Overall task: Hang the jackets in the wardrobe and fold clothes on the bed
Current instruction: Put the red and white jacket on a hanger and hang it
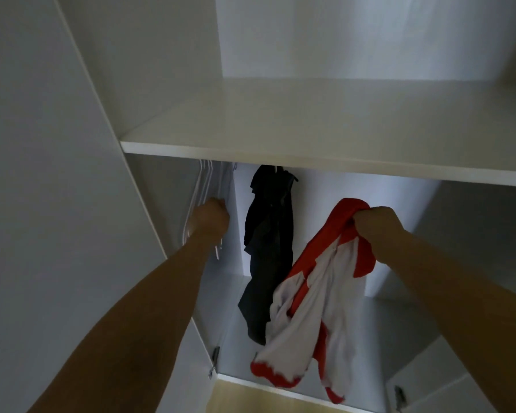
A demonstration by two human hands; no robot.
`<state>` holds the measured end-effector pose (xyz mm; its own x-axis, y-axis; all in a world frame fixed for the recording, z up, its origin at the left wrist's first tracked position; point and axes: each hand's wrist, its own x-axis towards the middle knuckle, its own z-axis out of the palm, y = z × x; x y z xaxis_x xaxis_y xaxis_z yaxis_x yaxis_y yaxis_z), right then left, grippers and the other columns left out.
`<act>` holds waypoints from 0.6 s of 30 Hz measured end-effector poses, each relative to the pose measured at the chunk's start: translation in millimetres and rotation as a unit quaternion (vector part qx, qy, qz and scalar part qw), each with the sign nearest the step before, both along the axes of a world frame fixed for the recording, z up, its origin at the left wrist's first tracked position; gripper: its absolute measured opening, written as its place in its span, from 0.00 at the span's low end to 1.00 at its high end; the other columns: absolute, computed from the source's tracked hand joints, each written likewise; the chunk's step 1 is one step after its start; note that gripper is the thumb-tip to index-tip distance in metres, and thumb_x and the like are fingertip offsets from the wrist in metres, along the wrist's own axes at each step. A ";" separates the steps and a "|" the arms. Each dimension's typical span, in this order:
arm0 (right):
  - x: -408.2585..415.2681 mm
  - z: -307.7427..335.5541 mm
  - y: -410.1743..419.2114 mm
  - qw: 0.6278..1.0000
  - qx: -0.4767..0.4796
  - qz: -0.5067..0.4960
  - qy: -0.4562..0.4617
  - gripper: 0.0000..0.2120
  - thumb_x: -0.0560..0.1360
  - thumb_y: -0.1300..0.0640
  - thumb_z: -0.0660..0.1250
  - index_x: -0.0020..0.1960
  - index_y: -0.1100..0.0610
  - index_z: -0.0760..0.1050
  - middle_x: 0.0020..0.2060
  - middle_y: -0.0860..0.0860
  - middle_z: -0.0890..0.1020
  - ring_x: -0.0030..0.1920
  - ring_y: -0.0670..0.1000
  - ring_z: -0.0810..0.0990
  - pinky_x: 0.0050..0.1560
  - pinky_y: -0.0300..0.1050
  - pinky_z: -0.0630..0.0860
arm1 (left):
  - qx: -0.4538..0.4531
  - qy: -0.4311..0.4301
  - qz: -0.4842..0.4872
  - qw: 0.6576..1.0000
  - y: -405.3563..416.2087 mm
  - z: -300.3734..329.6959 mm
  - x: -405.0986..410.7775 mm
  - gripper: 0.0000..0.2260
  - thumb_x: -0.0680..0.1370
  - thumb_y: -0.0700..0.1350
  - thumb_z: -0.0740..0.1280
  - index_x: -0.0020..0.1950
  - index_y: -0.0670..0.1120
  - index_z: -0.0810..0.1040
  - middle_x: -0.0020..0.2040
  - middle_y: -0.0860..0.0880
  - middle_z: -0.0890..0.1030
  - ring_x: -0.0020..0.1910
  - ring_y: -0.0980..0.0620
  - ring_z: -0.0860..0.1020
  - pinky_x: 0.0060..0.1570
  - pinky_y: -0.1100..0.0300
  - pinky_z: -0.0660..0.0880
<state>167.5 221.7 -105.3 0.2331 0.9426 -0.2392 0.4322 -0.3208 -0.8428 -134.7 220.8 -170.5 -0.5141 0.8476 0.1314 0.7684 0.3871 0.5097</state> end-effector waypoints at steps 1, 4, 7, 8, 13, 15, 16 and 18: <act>4.2 1.7 -6.5 1.000 -0.012 0.001 0.019 0.12 0.79 0.62 0.61 0.58 0.70 0.74 0.54 0.64 0.78 0.57 0.63 0.77 0.59 0.53 0.73 | 0.009 -0.009 -0.001 1.000 -16.0 4.5 7.4 0.18 0.84 0.48 0.51 0.56 0.39 0.77 0.51 0.39 0.81 0.49 0.40 0.79 0.47 0.53 0.72; 15.1 11.3 -28.8 0.996 -0.031 0.015 0.082 0.14 0.80 0.61 0.61 0.61 0.69 0.73 0.55 0.65 0.79 0.57 0.62 0.77 0.61 0.53 0.73 | 0.004 -0.023 -0.005 1.000 -68.0 22.1 30.2 0.17 0.83 0.48 0.52 0.51 0.40 0.78 0.46 0.40 0.81 0.42 0.44 0.77 0.47 0.54 0.73; 20.0 26.3 -49.1 0.988 -0.048 0.037 0.143 0.14 0.80 0.58 0.63 0.59 0.68 0.74 0.38 0.59 0.77 0.40 0.57 0.77 0.56 0.51 0.74 | -0.048 -0.047 -0.016 0.998 -121.9 45.2 51.5 0.15 0.83 0.48 0.54 0.47 0.42 0.76 0.43 0.43 0.78 0.41 0.45 0.76 0.46 0.55 0.74; 20.8 31.2 -55.9 0.985 -0.052 0.049 0.158 0.12 0.79 0.59 0.63 0.57 0.68 0.75 0.36 0.58 0.75 0.36 0.55 0.75 0.55 0.51 0.74 | -0.064 -0.046 -0.023 0.997 -140.1 54.0 58.9 0.14 0.83 0.48 0.54 0.46 0.43 0.75 0.42 0.44 0.77 0.41 0.45 0.76 0.45 0.56 0.73; 29.0 52.9 -92.6 0.978 -0.055 0.134 0.150 0.07 0.78 0.64 0.61 0.51 0.65 0.77 0.42 0.60 0.79 0.37 0.53 0.75 0.52 0.48 0.75 | -0.101 0.006 -0.080 0.992 -247.2 107.1 99.3 0.15 0.82 0.48 0.57 0.39 0.44 0.74 0.37 0.47 0.77 0.37 0.49 0.76 0.34 0.59 0.69; 36.2 58.7 -106.5 0.981 -0.046 0.152 0.111 0.11 0.80 0.62 0.60 0.55 0.67 0.77 0.52 0.62 0.80 0.45 0.54 0.77 0.61 0.45 0.73 | -0.130 0.046 -0.120 0.983 -290.5 129.9 118.7 0.17 0.83 0.49 0.56 0.43 0.42 0.77 0.41 0.46 0.78 0.41 0.49 0.77 0.39 0.59 0.69; 40.4 59.8 -113.4 0.983 -0.048 0.156 0.090 0.12 0.81 0.60 0.59 0.56 0.66 0.77 0.49 0.61 0.80 0.46 0.54 0.76 0.64 0.45 0.71 | -0.133 0.055 -0.133 0.981 -310.3 140.4 128.5 0.17 0.83 0.49 0.55 0.42 0.42 0.77 0.40 0.46 0.78 0.41 0.49 0.77 0.40 0.59 0.69; 50.1 59.7 -124.4 0.984 -0.040 0.167 0.044 0.16 0.82 0.58 0.58 0.62 0.67 0.74 0.38 0.57 0.75 0.45 0.54 0.73 0.65 0.45 0.70 | -0.120 0.046 -0.159 0.979 -343.0 161.0 147.1 0.20 0.83 0.52 0.56 0.36 0.44 0.72 0.33 0.48 0.75 0.34 0.51 0.74 0.38 0.57 0.68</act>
<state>217.7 97.3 -45.7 -0.1123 0.9405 -0.3207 0.4512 -0.2393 -0.8597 12.4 -122.2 -9.6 -0.2140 0.9752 -0.0569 0.9081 0.2200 0.3562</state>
